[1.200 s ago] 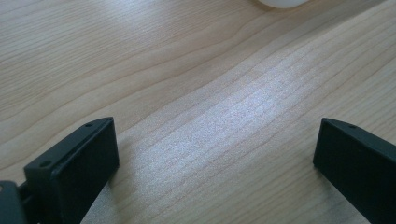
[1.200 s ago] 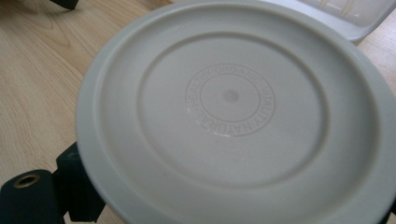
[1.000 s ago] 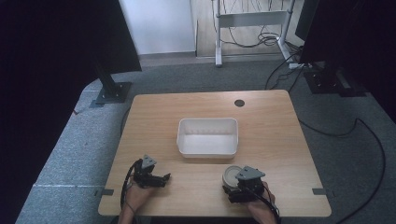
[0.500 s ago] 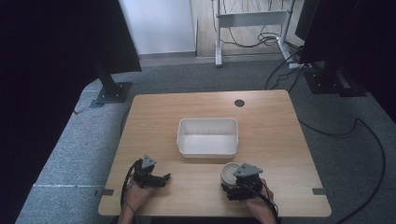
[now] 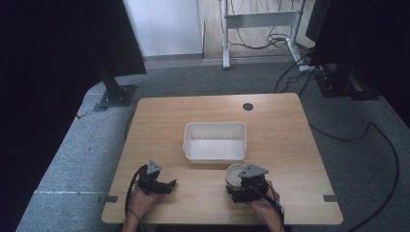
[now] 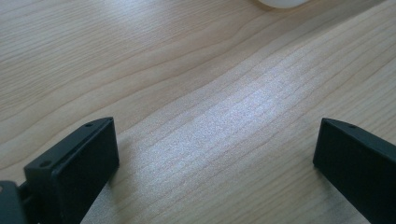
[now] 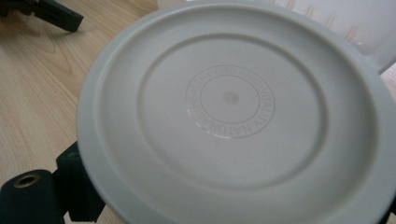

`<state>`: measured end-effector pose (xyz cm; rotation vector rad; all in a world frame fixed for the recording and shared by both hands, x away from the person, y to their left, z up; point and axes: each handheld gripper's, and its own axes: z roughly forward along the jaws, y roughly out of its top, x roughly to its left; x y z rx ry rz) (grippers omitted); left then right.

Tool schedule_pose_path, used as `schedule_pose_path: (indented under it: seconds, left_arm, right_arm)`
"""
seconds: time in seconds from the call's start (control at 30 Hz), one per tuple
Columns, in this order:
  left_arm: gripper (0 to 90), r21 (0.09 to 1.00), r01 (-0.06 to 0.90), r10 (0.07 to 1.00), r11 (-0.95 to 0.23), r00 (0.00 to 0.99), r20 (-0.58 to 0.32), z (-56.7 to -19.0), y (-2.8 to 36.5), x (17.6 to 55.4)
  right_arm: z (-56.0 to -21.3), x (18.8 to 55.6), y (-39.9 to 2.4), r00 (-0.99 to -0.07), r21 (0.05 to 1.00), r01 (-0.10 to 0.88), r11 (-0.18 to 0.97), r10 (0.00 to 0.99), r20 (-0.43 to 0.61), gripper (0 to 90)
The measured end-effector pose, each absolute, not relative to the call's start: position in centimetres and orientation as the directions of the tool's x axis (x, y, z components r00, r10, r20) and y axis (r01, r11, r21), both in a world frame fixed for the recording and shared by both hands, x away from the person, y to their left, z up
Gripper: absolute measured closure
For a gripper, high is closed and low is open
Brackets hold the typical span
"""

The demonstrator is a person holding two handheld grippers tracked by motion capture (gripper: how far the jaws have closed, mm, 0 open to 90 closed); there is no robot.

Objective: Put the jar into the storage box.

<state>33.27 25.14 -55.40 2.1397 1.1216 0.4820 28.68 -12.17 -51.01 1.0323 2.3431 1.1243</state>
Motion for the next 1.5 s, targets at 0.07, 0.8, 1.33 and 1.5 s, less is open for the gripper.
schedule_pose_path:
  seconds: [0.07,0.8,1.33,1.5]
  left_arm:
    - [0.0,0.704,0.580,0.826,-0.410,0.563,0.017,-55.4,25.1,33.3]
    - [0.0,0.703,0.581,0.826,-0.410,0.563,0.017,-55.4,25.1,33.3]
    - [0.0,0.704,0.581,0.827,-0.409,0.562,0.016,-55.4,25.1,33.3]
    - [0.0,0.704,0.581,0.827,-0.408,0.562,0.016,-55.4,25.1,33.3]
  right_arm:
    - [-50.9,28.9,-12.1,-0.677,0.780,0.464,0.421,0.736,0.005,8.8]
    - [-49.2,31.0,-10.6,-0.685,0.799,0.445,0.404,0.729,0.013,8.8]
    - [-48.3,32.5,-9.0,-0.696,0.812,0.415,0.410,0.718,-0.007,8.8]
    - [-48.2,33.0,-8.5,-0.695,0.809,0.414,0.418,0.719,-0.016,8.8]
